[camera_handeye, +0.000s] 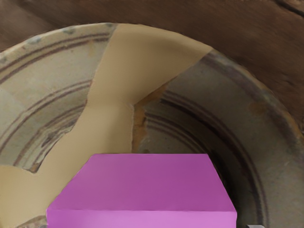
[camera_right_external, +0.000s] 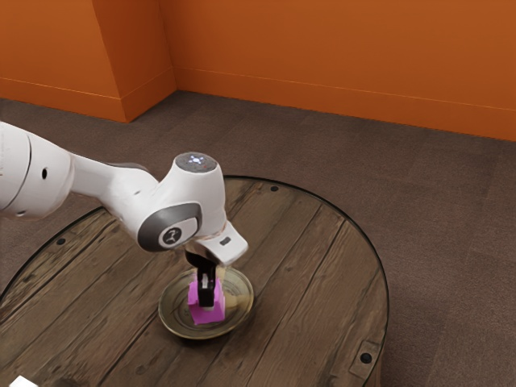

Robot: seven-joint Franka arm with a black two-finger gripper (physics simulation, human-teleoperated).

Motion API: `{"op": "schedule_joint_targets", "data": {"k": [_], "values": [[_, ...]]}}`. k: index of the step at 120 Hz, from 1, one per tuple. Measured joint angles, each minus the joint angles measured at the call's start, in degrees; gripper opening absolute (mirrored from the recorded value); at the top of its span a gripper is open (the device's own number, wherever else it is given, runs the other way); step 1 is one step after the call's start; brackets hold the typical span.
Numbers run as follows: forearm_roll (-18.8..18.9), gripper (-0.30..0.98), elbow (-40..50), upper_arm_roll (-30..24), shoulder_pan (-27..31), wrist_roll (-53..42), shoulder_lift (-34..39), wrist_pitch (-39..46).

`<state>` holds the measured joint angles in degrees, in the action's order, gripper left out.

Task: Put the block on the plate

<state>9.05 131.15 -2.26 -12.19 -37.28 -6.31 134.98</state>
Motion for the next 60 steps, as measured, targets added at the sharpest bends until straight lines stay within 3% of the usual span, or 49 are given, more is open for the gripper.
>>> {"op": "schedule_joint_targets", "data": {"k": [36,60], "values": [[0.0,0.64,-1.6,0.1,0.6,4.4,2.3,-1.4],[-0.7,0.67,-8.4,1.8,-0.3,6.7,4.3,-7.9]]}}
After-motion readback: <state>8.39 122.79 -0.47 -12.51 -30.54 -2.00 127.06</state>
